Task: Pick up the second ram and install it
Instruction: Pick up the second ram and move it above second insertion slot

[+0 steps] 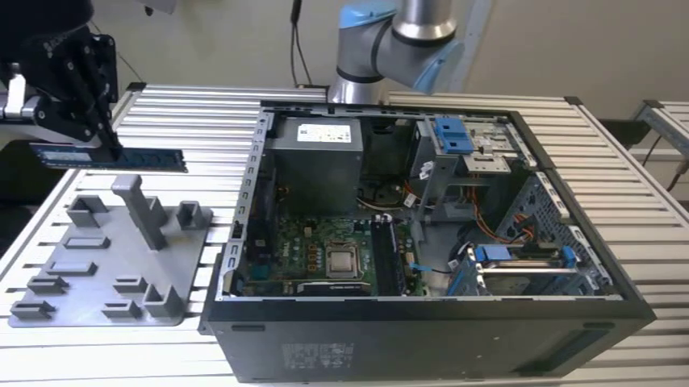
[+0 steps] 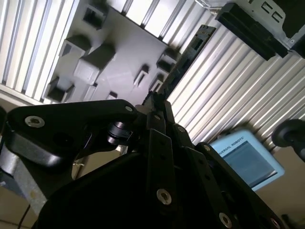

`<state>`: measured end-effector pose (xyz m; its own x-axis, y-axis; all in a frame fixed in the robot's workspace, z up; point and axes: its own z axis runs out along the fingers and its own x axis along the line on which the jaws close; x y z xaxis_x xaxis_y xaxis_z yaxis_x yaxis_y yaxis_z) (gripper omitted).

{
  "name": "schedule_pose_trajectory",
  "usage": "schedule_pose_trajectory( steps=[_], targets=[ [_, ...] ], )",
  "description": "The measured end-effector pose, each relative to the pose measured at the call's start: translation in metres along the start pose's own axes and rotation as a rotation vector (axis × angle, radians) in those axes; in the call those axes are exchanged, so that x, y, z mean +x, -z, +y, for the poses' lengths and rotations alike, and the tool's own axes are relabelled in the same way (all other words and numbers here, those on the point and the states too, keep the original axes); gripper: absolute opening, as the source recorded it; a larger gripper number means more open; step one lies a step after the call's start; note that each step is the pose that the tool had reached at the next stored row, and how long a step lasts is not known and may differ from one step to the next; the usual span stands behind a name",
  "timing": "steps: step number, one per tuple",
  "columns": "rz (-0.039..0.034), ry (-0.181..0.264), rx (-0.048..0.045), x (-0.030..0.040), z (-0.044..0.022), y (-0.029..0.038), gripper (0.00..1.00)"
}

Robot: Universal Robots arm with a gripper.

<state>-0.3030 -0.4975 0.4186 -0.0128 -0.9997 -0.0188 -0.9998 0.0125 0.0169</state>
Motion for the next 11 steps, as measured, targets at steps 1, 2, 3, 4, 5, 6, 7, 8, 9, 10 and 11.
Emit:
schedule_pose_trajectory(
  steps=[1,2,3,4,5,6,7,8,9,10,11],
  targets=[
    [0.0001,0.0,-0.0001,0.0,-0.0028,0.0001,0.14],
    [0.0001,0.0,-0.0002,-0.0001,-0.0056,0.0001,0.14],
    [0.0,0.0,-0.0002,-0.0001,-0.0087,0.0001,0.14],
    [0.0,0.0,-0.0003,-0.0001,-0.0113,0.0002,0.14],
    [0.0,0.0,-0.0004,-0.0002,-0.0143,0.0002,0.14],
    [0.0,0.0,-0.0005,-0.0002,-0.0173,0.0003,0.14],
    [0.0,0.0,-0.0006,-0.0003,-0.0202,0.0004,0.14],
    [0.0002,0.0,-0.0008,-0.0003,-0.0232,0.0005,0.14],
    [0.0002,0.0,-0.0009,-0.0003,-0.0264,0.0005,0.14],
    [0.0,0.0,-0.0009,-0.0004,-0.0294,0.0005,0.14],
    [0.0,0.0,-0.001,-0.0004,-0.0324,0.0005,0.14]
  ],
)
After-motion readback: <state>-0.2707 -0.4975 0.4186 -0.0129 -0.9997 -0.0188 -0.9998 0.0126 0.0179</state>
